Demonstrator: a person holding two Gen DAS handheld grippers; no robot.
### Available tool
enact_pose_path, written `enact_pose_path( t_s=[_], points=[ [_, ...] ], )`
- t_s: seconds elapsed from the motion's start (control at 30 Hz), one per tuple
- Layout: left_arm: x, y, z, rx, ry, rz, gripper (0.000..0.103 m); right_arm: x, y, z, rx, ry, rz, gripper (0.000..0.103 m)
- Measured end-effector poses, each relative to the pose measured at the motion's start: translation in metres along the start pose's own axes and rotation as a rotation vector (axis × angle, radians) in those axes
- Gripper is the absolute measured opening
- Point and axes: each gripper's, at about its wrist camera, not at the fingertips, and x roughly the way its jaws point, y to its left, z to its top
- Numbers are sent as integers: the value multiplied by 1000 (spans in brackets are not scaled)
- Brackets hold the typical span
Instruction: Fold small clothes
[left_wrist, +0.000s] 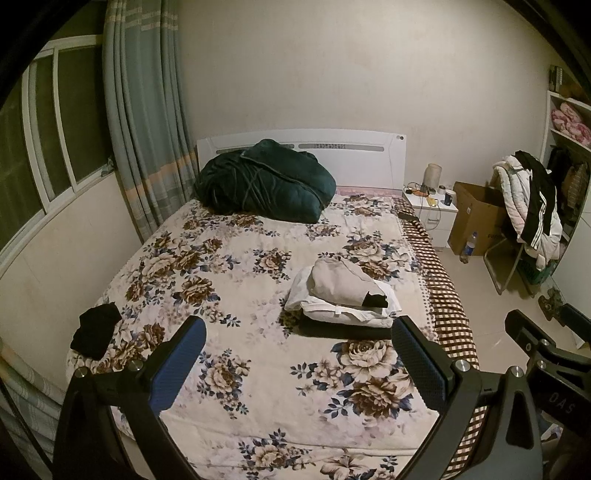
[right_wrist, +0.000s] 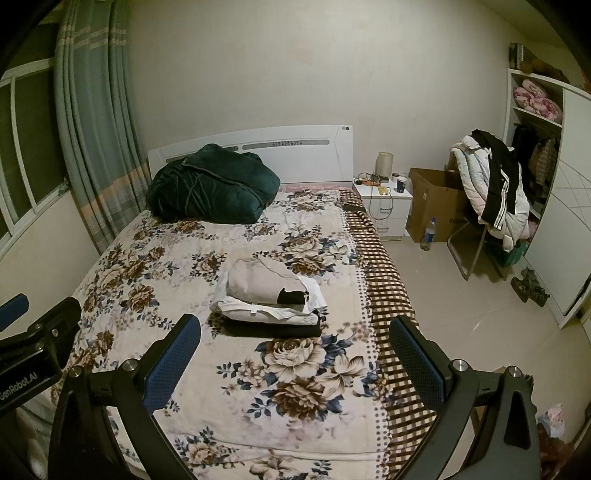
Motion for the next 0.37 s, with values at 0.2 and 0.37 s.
enact_pose_path(
  t_s=[0.2,0.37],
  points=[
    [0,0,-1,-1,-1,2,103,-1,0,0,2,0,-2,103],
    [2,5,6,1,-7,2,103,-1,0,0,3,-1,-2,103]
  ],
)
